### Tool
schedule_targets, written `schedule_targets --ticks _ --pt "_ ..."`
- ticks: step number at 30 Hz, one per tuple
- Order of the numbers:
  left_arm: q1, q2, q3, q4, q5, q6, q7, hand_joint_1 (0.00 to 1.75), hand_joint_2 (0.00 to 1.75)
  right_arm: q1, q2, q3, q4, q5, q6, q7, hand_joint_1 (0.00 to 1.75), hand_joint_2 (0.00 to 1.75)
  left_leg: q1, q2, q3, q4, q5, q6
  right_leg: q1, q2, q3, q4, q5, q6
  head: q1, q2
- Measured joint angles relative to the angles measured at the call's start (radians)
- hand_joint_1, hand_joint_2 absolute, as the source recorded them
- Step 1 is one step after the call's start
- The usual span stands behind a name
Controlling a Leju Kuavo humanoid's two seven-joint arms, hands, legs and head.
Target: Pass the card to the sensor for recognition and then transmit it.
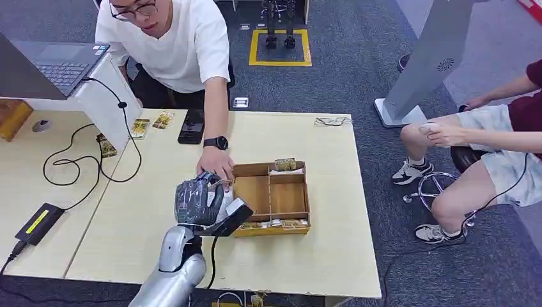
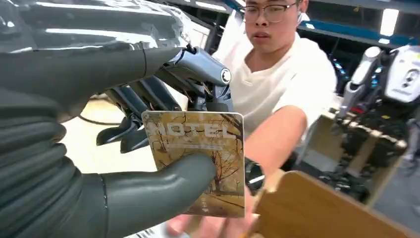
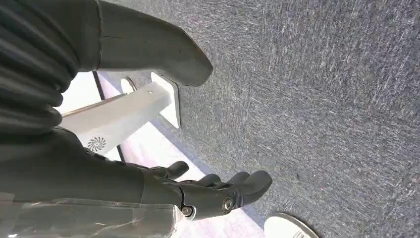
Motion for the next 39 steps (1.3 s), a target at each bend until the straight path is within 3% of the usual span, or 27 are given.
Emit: schedule_targets --ticks 10,20,28,39 --pt "-0.013 0.034 0.049 0.082 -0.068 0.018 0.059 1.75 1.75 0.000 0.000 0.005 0.006 0.000 0.000 0.012 0.00 1.75 0.000 0.001 0.000 0.000 0.000 0.000 0.000 0.001 -0.001 0.000 0.000 0.000 0.000 0.000" --pt "-0.012 0.052 0.088 0.101 -0.103 0.020 0.065 1.75 1.75 0.002 -0.002 0.005 0.007 0.000 0.001 0.010 0.00 1.75 0.000 0.001 -0.001 0.000 0.000 0.000 0.000 0.001 -0.001 0.000 0.000 0.000 0.000 0.000" --pt "-0.012 0.059 0.094 0.122 -0.157 -0.029 0.135 1.75 1.75 0.002 -0.005 0.009 0.006 0.000 0.001 0.012 0.00 1.75 0.000 0.001 -0.001 0.000 0.000 0.000 0.000 0.001 -0.001 0.000 0.000 0.000 0.000 0.000" --pt "-0.013 0.069 0.112 0.155 -0.171 -0.048 0.154 1.75 1.75 0.005 -0.006 0.011 0.005 0.000 0.003 0.021 0.00 1.75 0.000 0.001 0.000 0.000 0.000 0.000 0.000 0.001 0.000 0.000 0.001 0.000 0.000 0.000"
